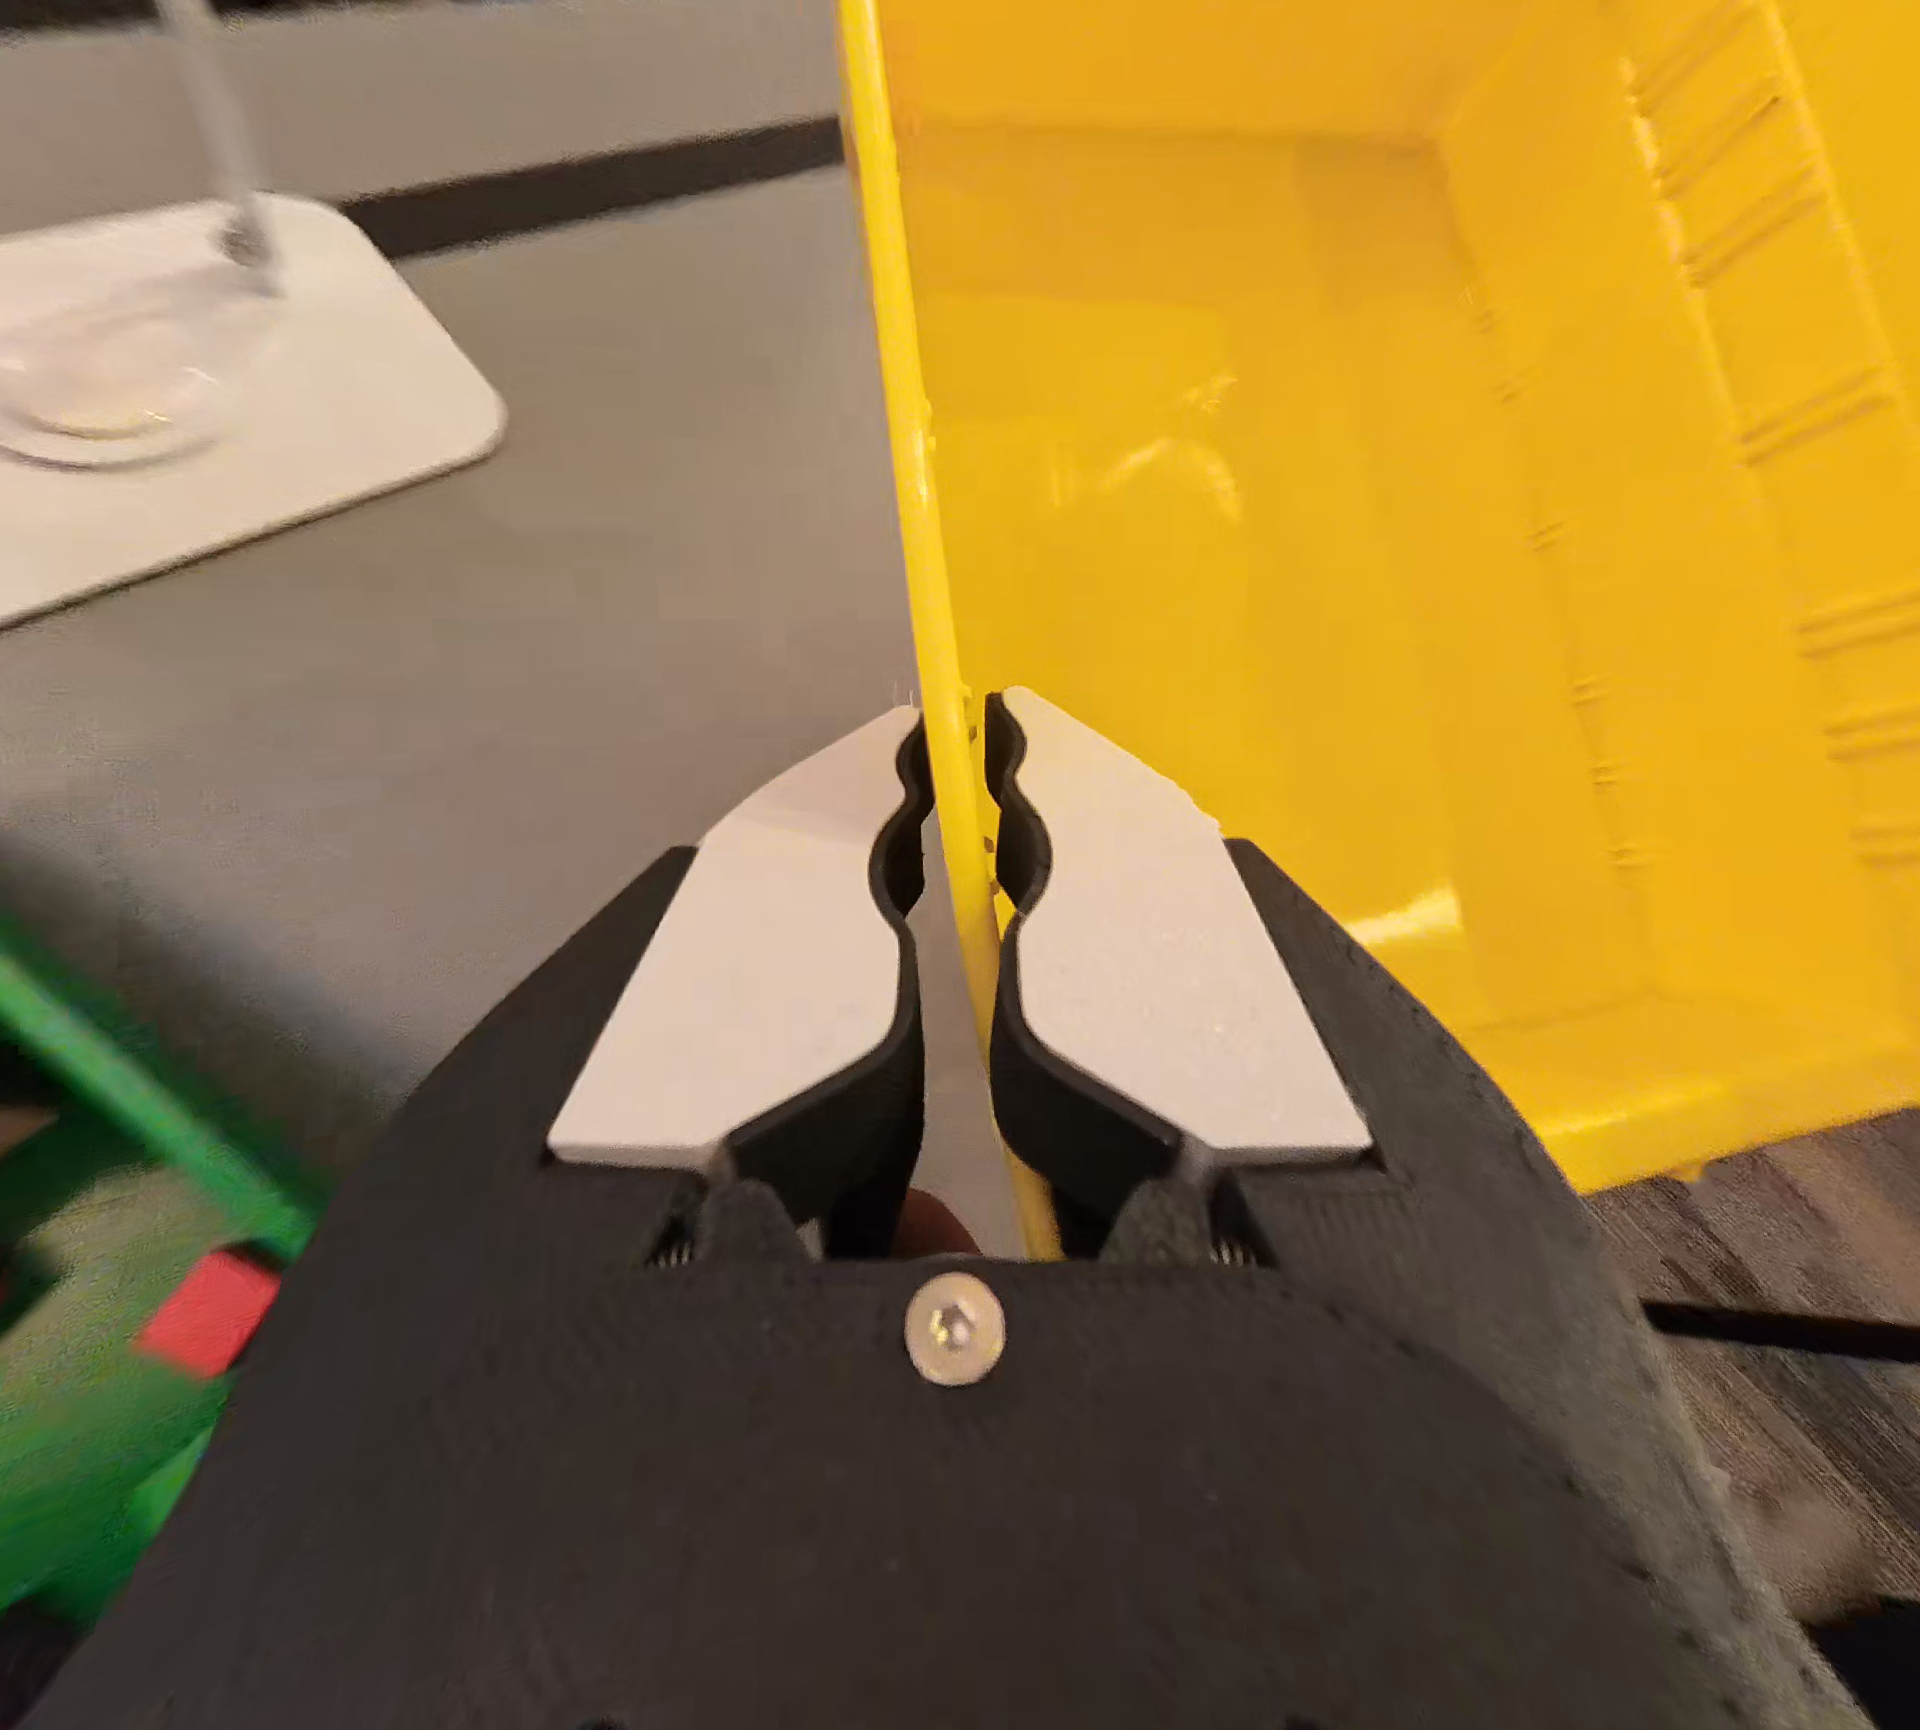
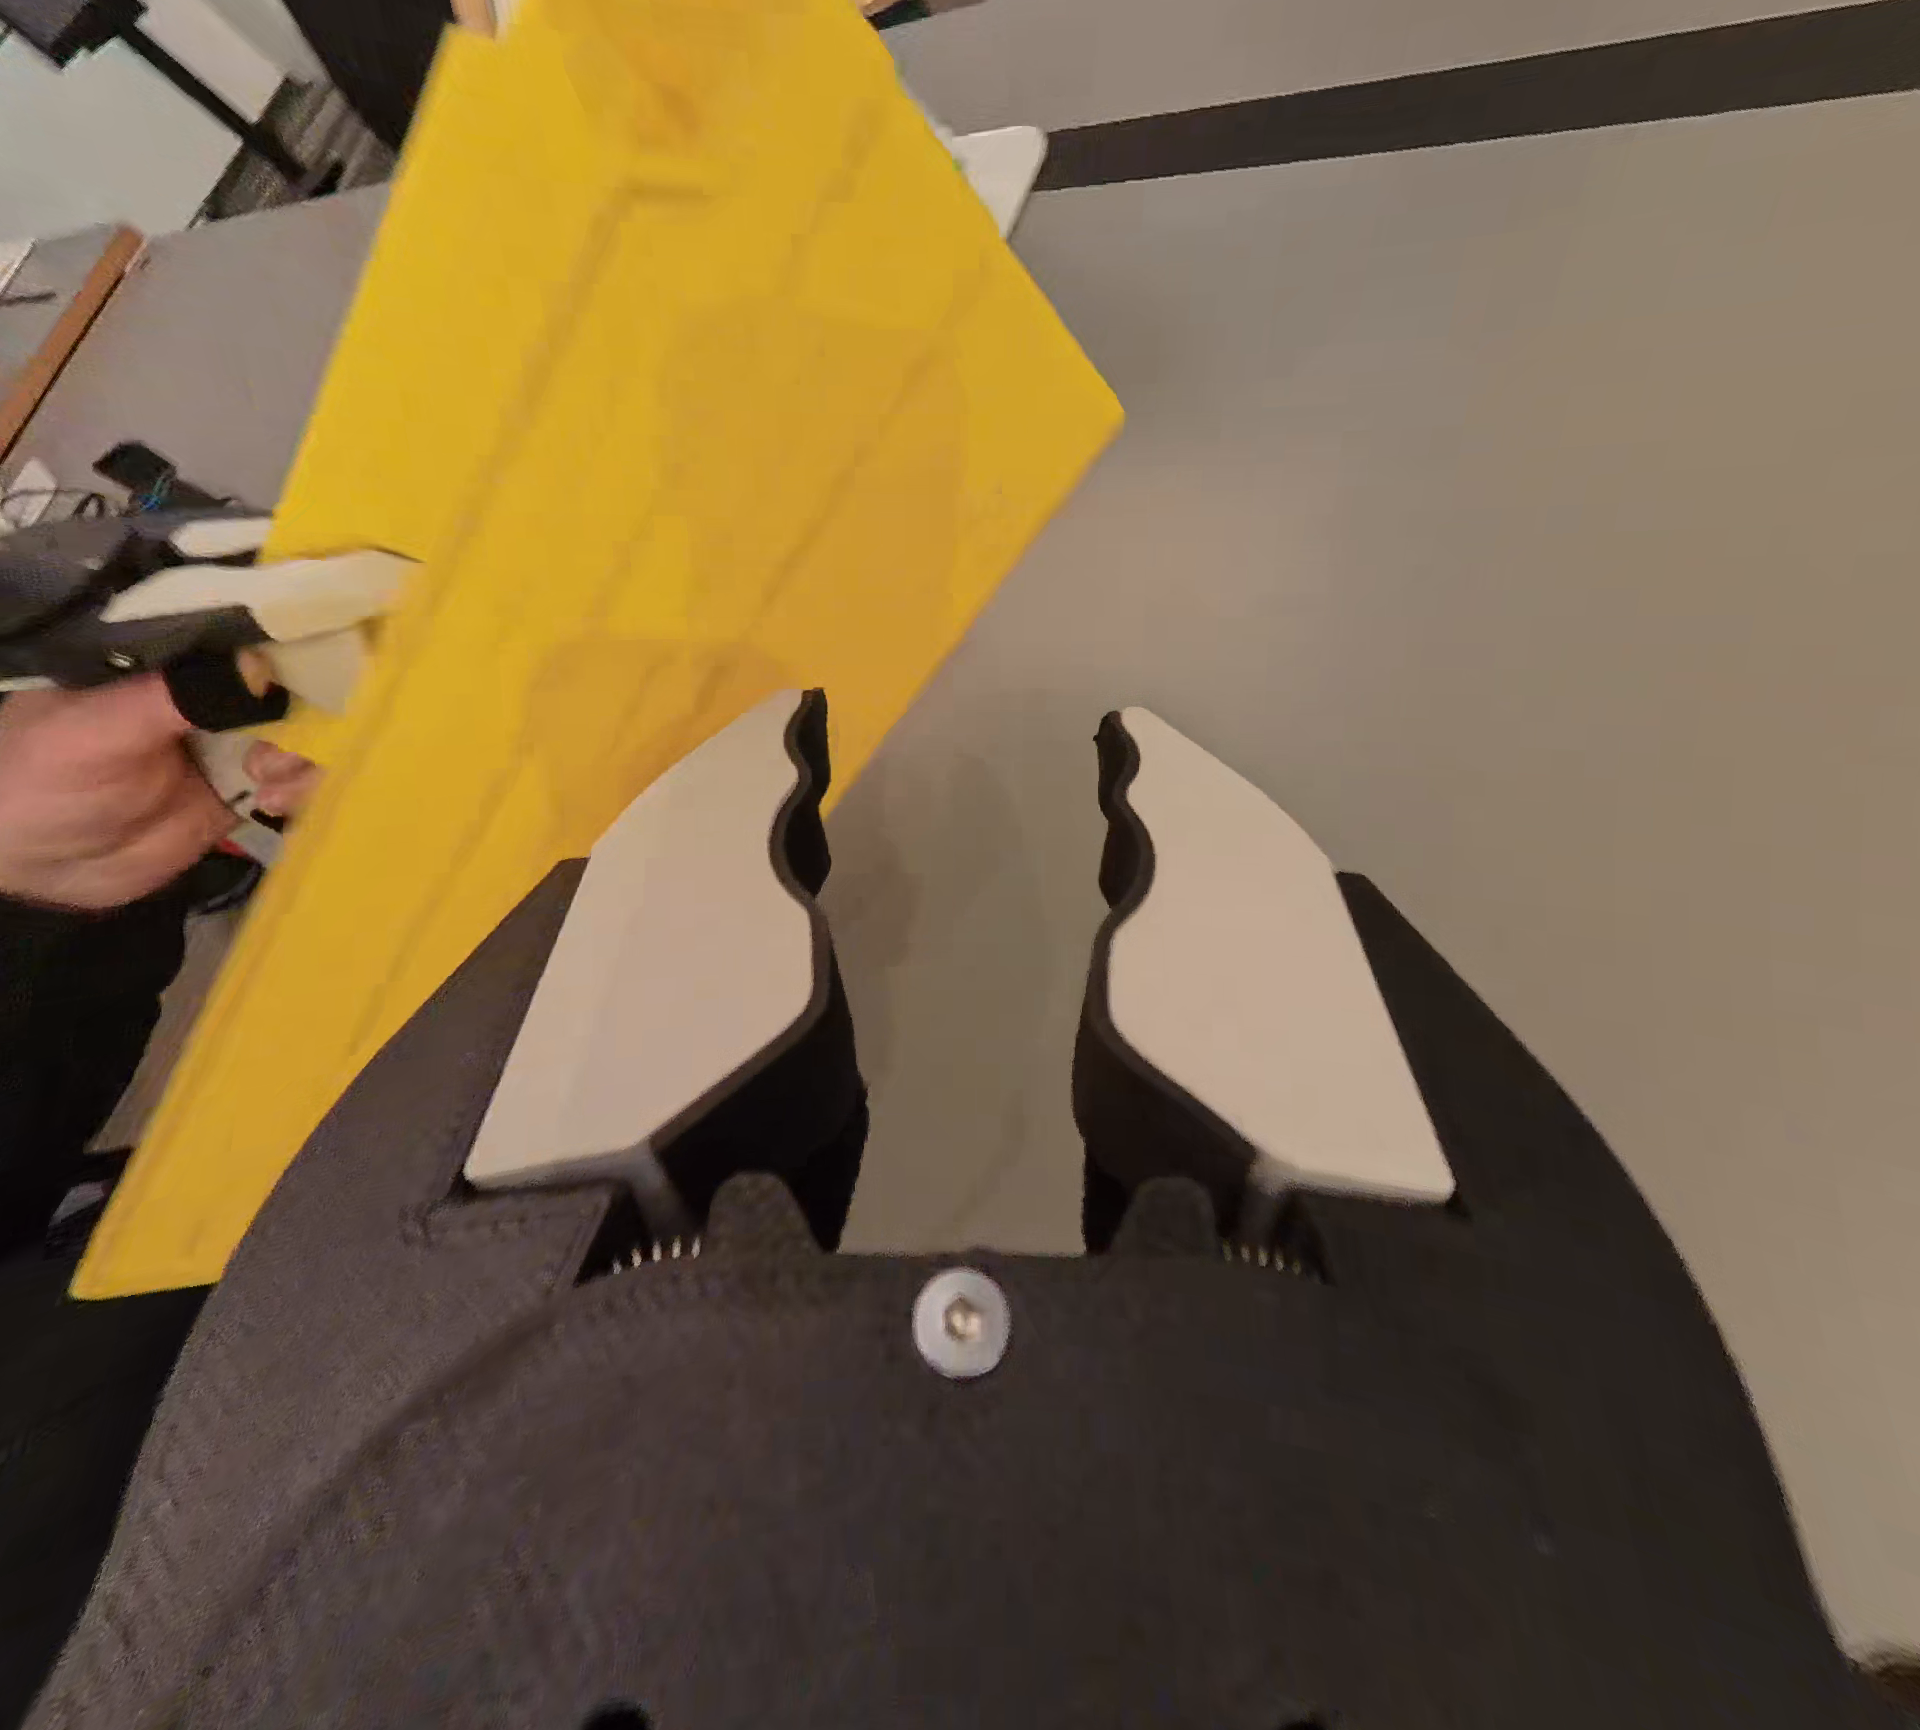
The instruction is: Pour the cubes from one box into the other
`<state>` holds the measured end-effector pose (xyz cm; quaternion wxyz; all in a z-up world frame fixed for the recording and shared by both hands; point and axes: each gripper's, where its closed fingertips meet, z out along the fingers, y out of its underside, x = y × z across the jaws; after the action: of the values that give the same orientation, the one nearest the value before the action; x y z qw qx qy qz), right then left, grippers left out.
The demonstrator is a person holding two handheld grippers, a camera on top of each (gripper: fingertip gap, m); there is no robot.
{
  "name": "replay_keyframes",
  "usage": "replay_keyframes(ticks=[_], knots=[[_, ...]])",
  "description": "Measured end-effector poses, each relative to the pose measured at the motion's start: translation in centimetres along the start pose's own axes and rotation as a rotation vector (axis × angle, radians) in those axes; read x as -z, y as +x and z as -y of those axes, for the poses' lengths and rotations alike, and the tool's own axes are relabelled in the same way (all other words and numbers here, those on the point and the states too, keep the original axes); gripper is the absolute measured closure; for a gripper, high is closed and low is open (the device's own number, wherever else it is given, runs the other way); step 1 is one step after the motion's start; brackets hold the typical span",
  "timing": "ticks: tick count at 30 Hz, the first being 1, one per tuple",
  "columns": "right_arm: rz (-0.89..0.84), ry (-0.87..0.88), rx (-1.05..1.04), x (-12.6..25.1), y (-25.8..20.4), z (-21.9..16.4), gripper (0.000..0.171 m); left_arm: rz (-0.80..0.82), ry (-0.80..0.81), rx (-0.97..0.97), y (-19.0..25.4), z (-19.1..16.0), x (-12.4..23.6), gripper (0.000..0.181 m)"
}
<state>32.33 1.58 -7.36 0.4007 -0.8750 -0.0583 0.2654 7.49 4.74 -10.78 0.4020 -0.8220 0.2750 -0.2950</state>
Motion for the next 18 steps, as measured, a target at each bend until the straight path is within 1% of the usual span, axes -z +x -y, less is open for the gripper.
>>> replay_keyframes(ticks=[2,4,5,7,8,10,12,14,15,16,18], knots=[[-0.027,0.009,-0.020,0.9,1.7,-0.2,0.126,0.005,-0.030,0.026,0.4,-0.8,-2.9,0.175],[-0.025,-0.019,-0.018,0.7,2.4,-1.0,0.129,0.049,-0.052,0.035,-0.2,-1.6,-5.2,0.175],[-0.009,-0.051,-0.005,0.2,2.3,-1.6,0.137,0.076,-0.058,0.040,-0.5,-2.1,-6.2,0.173],[0.003,-0.115,0.003,-1.4,2.4,-2.9,0.137,0.154,-0.091,0.000,-1.4,-3.3,-7.9,0.174],[0.016,-0.135,-0.001,-2.3,2.3,-3.5,0.137,0.156,-0.101,0.018,-1.6,-3.8,-8.6,0.173],[0.060,-0.167,-0.019,-4.1,1.9,-4.5,0.136,0.156,-0.132,0.056,-1.8,-4.9,-9.5,0.173],[0.070,-0.220,-0.010,-5.7,1.7,-5.7,0.132,0.157,-0.114,0.091,-1.9,-5.3,-10.0,0.172],[0.089,-0.281,0.030,-7.0,1.1,-6.9,0.124,0.148,-0.071,0.131,-1.8,-5.0,-10.2,0.171],[0.075,-0.300,0.051,-7.5,1.1,-7.3,0.116,0.145,-0.042,0.141,-1.7,-4.7,-10.2,0.169],[0.059,-0.312,0.066,-7.8,1.2,-7.5,0.113,0.137,-0.022,0.152,-1.5,-4.5,-10.2,0.167],[0.031,-0.326,0.079,-7.9,1.3,-7.6,0.116,0.141,0.011,0.160,-1.4,-4.1,-9.9,0.166]])
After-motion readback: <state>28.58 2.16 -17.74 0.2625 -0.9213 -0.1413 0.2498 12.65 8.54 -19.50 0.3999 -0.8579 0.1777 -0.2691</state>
